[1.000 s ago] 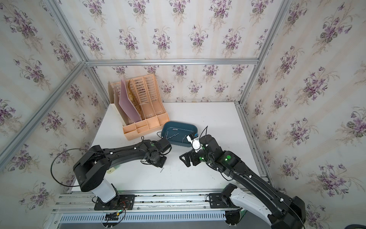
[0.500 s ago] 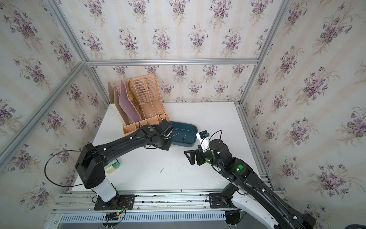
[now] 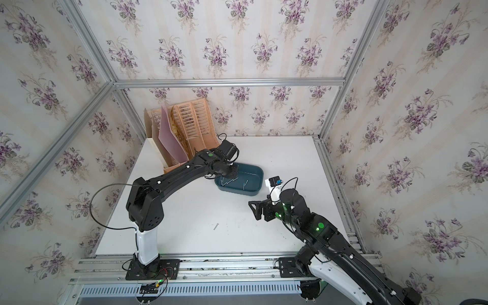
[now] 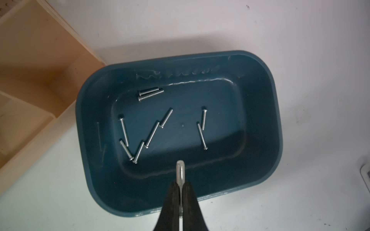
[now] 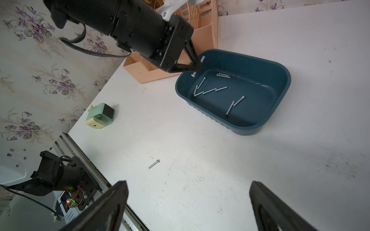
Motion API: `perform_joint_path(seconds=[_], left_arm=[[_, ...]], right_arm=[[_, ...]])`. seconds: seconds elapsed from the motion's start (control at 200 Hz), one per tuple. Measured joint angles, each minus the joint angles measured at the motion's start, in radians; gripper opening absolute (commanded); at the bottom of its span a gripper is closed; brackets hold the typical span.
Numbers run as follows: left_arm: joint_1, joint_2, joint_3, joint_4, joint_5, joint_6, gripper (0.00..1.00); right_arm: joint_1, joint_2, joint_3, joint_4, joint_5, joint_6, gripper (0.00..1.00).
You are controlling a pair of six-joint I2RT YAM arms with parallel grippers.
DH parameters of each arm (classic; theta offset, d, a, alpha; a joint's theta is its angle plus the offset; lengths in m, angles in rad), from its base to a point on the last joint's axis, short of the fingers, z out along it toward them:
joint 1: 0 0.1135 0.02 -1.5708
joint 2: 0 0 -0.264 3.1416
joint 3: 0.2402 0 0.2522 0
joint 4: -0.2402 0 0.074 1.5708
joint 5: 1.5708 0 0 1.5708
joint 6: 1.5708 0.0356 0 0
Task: Put the screws on the desktop into the storage box
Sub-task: Place the screw in the storage box, then pick up the screw from the center of the board.
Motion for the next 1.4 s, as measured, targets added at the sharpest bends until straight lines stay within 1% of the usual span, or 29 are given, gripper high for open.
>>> perform_joint_path(seconds=[0.075,0.125,0.175,0.19,0.205,0.235,0.31,0.335,0.385,0.525,0.629,0.744,0.904,1.009,1.089,1.169,1.289,1.404], left_arm=[[0.011,0.011,0.014,0.006,0.013,0.003,0.24],[0.017,0.018,0.022,0.013,0.024,0.003,0.37],[0.02,0.022,0.027,0.023,0.039,0.003,0.46],[0.021,0.022,0.027,0.024,0.042,0.003,0.52],[0.022,0.022,0.027,0.028,0.047,0.003,0.54],[0.023,0.022,0.027,0.032,0.054,0.004,0.66],[0.026,0.021,0.027,0.039,0.069,0.008,0.86],[0.026,0.021,0.026,0.039,0.074,0.009,0.92],[0.027,0.016,0.023,0.037,0.083,0.011,1.0],[0.033,-0.019,-0.008,0.031,0.104,0.023,0.99],[0.043,-0.07,-0.044,0.016,0.123,0.039,0.99],[0.056,-0.121,-0.059,-0.021,0.13,0.06,0.99],[0.06,-0.209,-0.093,-0.093,0.131,0.115,0.99],[0.06,-0.285,-0.138,-0.146,0.13,0.15,0.99],[0.062,-0.348,-0.183,-0.181,0.126,0.168,0.99],[0.063,-0.422,-0.237,-0.215,0.118,0.183,0.99],[0.071,-0.553,-0.338,-0.247,0.096,0.198,0.99],[0.083,-0.682,-0.428,-0.288,0.09,0.202,0.99]], right_arm=[[0.0,0.002,0.0,0.0,-0.001,0.002,1.0],[0.0,0.005,0.0,0.0,-0.001,0.003,1.0],[0.0,0.01,0.0,0.0,-0.002,0.004,1.0],[0.0,0.012,0.0,0.001,-0.003,0.006,1.0],[0.0,0.015,0.0,0.001,-0.005,0.006,1.0],[0.0,0.019,0.0,0.002,-0.004,0.006,1.0],[0.0,0.034,0.0,0.003,-0.005,0.008,1.0],[0.0,0.038,0.0,0.003,-0.005,0.012,1.0],[0.0,0.051,0.002,0.003,-0.005,0.017,1.0],[0.002,0.093,0.023,0.0,-0.002,0.024,1.0],[0.022,0.14,0.045,-0.008,0.033,0.045,1.0],[0.075,0.207,0.064,-0.027,0.076,0.083,1.0],[0.159,0.309,0.086,-0.025,0.102,0.129,0.99],[0.212,0.394,0.119,-0.024,0.122,0.163,0.97],[0.258,0.461,0.147,-0.026,0.148,0.194,0.94],[0.3,0.523,0.167,-0.022,0.164,0.229,0.95],[0.353,0.616,0.188,-0.008,0.181,0.268,0.87],[0.389,0.697,0.206,0.019,0.182,0.29,0.81]])
